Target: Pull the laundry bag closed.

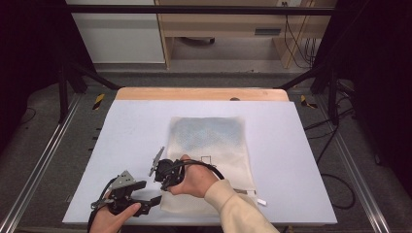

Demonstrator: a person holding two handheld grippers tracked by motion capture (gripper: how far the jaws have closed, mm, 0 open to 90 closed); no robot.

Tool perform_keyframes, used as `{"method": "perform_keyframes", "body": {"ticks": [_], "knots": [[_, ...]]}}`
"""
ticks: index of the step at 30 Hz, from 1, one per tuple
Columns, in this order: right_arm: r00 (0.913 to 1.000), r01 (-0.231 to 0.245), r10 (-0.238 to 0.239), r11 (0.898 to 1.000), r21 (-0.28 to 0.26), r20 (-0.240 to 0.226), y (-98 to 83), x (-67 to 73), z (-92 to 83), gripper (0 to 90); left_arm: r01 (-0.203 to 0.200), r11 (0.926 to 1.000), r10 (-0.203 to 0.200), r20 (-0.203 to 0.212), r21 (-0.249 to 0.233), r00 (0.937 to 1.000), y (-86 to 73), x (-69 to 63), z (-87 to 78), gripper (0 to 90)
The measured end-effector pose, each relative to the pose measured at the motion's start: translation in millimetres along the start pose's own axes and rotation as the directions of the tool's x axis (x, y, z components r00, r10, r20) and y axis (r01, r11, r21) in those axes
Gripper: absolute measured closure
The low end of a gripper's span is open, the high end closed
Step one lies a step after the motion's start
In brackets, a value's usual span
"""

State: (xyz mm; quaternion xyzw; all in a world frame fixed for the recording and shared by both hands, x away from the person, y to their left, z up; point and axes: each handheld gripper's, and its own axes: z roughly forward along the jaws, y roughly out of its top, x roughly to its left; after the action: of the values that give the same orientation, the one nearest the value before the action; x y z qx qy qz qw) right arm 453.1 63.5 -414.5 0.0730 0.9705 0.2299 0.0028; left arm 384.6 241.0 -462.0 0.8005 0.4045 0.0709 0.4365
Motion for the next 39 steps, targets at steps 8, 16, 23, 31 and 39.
{"method": "perform_keyframes", "body": {"ticks": [8,16,23,31,39], "knots": [[1.0,0.002,-0.002,1.0,-0.008,0.004,-0.6,0.0,-4.3,81.8,0.007,1.0,-0.007,0.058,0.005,0.9983,3.4,-6.0,16.0,21.4],[0.9999,0.008,-0.007,1.0,-0.018,0.013,-0.4,-0.1,-6.6,81.8,0.055,0.9985,-0.054,0.116,-0.003,0.9918,3.6,-2.8,23.4,29.6],[0.9999,0.012,-0.012,1.0,-0.021,0.011,-0.5,-0.2,-8.3,81.9,0.078,0.9969,-0.079,0.152,0.01,0.9853,4.0,-2.6,30.0,33.6],[0.9999,0.007,-0.006,0.999,-0.034,0.014,-1.4,0.2,-12.0,81.9,0.096,0.9953,-0.097,0.2,0.015,0.9749,5.0,-1.7,35.8,40.1],[0.9999,0.005,-0.005,0.999,-0.044,0.016,-1.6,0.2,-13.1,81.8,0.094,0.9953,-0.097,0.221,0.022,0.9704,6.4,1.8,42.2,45.6]]}}
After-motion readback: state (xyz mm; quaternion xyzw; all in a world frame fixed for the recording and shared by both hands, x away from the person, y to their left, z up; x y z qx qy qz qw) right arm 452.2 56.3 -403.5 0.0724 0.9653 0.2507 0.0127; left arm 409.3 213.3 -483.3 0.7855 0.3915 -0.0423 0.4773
